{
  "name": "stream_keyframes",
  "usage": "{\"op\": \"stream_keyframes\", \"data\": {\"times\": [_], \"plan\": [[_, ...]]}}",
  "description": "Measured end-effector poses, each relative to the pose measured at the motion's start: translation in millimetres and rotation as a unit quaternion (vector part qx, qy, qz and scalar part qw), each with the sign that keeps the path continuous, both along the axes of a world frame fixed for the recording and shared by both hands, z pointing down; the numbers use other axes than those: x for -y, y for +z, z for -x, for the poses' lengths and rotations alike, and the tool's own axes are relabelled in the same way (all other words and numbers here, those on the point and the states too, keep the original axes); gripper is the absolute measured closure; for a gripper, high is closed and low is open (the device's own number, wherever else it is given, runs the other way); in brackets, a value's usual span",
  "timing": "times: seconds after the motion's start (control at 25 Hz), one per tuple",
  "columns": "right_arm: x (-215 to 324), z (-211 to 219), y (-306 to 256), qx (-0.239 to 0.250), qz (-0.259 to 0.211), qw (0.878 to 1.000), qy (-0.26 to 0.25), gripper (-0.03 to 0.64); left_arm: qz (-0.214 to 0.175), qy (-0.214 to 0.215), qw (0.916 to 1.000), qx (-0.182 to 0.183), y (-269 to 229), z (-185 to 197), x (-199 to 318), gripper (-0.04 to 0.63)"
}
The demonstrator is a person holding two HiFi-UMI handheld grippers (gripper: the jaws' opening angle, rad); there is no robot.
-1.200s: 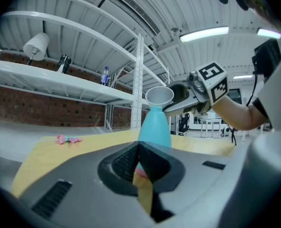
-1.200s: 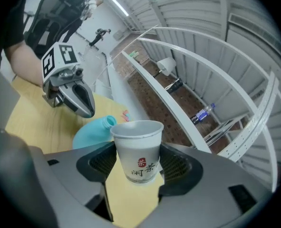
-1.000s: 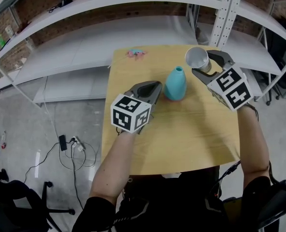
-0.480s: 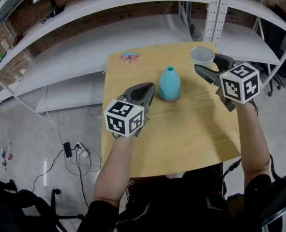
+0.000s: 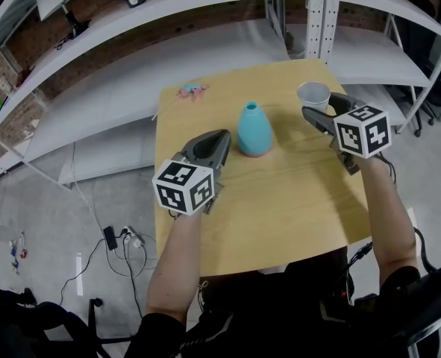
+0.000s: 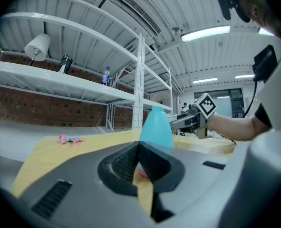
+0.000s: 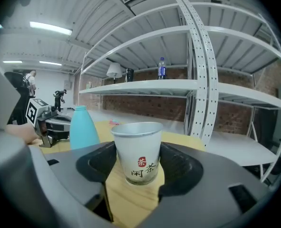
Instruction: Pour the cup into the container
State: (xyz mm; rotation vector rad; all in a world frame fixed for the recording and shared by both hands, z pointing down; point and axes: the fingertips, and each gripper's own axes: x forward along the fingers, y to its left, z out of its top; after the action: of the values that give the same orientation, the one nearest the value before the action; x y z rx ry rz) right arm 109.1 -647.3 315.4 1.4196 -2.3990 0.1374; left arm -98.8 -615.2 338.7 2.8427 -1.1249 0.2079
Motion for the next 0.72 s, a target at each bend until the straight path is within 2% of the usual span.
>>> {"op": "stream_keyframes", "data": {"times": [0.28,0.72], "plan": [[3,-10,29,0.014,0.031,0.999,0.012,0.327,0.001,0.000,1.0000,0.001,0,1,0,0.594],[0,-13,39,0.031,0.038,0.999,0.012,0.325,0.000,0.002,1.0000,0.000,0,1,-1,0.594]]}}
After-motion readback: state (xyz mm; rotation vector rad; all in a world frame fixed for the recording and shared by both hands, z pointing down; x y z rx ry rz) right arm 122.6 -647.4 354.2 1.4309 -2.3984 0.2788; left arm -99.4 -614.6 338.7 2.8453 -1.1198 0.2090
